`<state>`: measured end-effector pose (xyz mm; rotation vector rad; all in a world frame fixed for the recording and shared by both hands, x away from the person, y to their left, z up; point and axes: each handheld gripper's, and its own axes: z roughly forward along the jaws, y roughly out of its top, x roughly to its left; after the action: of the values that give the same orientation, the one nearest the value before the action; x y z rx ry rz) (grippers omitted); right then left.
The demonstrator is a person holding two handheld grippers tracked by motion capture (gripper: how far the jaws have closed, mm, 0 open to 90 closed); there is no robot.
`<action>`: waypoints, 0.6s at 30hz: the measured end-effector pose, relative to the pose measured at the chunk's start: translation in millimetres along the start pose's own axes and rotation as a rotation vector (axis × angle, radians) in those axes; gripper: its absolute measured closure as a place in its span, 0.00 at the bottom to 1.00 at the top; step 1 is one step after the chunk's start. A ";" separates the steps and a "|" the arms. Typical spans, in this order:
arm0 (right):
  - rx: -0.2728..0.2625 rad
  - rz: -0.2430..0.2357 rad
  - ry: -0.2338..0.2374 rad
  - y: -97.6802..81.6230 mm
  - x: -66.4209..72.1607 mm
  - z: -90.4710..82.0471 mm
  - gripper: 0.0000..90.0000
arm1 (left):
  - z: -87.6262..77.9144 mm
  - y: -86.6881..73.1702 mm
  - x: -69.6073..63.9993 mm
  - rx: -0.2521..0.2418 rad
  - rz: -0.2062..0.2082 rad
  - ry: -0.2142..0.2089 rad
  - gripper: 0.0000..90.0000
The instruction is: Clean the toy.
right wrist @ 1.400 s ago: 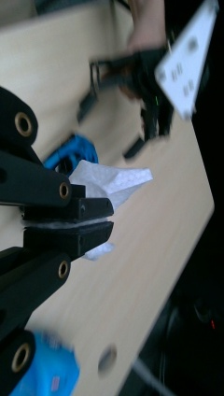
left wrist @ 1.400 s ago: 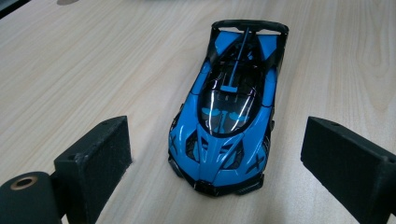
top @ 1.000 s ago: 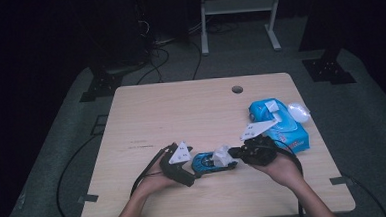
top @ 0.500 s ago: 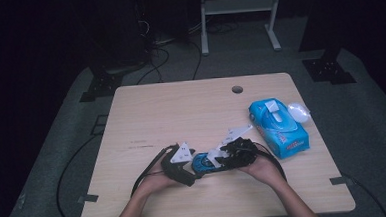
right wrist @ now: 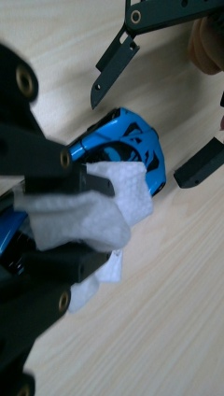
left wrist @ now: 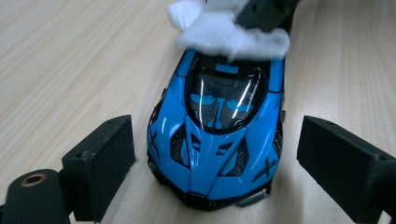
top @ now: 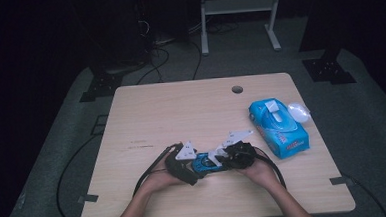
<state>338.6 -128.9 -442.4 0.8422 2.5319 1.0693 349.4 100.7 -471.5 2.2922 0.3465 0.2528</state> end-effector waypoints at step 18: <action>-0.028 0.010 -0.079 -22.1 3.3 -23.7 0.92 | 7.7 1.0 -4.8 0.027 0.034 0.031 0.25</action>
<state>316.4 -152.7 -442.0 0.8724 2.4453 1.0501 347.3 93.3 -476.3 2.3241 0.3287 0.3033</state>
